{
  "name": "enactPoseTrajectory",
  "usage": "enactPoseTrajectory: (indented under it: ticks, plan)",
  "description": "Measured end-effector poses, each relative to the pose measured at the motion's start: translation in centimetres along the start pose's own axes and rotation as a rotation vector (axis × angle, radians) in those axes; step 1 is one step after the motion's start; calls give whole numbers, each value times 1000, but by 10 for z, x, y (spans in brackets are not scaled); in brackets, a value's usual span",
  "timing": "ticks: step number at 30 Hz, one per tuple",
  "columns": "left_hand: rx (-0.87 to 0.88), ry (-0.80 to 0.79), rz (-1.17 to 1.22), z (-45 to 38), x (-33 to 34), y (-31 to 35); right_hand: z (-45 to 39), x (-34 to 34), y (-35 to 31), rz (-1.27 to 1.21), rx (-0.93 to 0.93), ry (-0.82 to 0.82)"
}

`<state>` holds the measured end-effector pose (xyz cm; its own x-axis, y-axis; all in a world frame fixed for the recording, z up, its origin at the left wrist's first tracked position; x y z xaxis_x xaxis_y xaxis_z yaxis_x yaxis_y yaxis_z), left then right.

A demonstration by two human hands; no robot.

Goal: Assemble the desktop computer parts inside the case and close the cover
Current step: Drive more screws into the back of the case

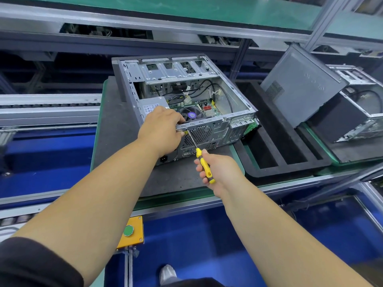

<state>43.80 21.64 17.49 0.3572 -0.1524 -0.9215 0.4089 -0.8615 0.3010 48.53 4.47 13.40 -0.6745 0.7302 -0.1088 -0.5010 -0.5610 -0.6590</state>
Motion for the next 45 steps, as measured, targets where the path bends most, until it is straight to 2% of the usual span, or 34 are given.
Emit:
enactPoseTrajectory:
  ticks: [2, 6, 8, 11, 13, 21, 26, 31, 36, 38, 43, 45]
  plan:
    - [3, 3, -3, 0, 0, 0, -1, 1, 3, -90, 66, -63]
    - [-1, 12, 5, 0, 0, -1, -5, -3, 3, -176, 20, -120]
    - [-2, 13, 4, 0, 0, -1, -6, -6, 2, -136, -44, -58]
    - [1, 11, 2, -1, 0, -1, -8, -10, -2, 69, -176, 104]
    - [3, 13, 1, 0, 0, -1, -8, -9, -5, 107, -215, 144]
    - [-5, 14, 11, -1, 0, -1, -1, -4, -4, -95, -111, 11]
    - [-4, 27, 23, 0, 0, -1, -4, -7, -4, -37, -110, -1]
    - [-23, 24, 39, 1, 1, 3, -9, -31, -11, 0, -259, 17]
    - [-123, 21, 100, -6, -3, 9, -15, -71, -32, -127, -471, -15]
    - [-189, 19, 100, -10, -4, 12, -20, -91, -42, -126, -552, 19]
    - [-343, 5, -72, -25, -6, 29, -37, -140, -66, -162, -647, 83]
    - [-356, 73, -84, -34, -6, 44, -43, -160, -75, -195, -683, 94]
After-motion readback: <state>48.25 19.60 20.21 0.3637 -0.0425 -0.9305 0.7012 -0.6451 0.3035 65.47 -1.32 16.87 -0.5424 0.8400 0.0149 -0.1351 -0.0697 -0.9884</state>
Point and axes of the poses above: each hand's wrist, its own z-axis away from the middle knuckle, its own x-axis out of the palm, y = z × x, the point moved 6 cm from there along -z, towards the middle knuckle, and after that the axes turned 4 degrees about x, right-handed, at the moved point
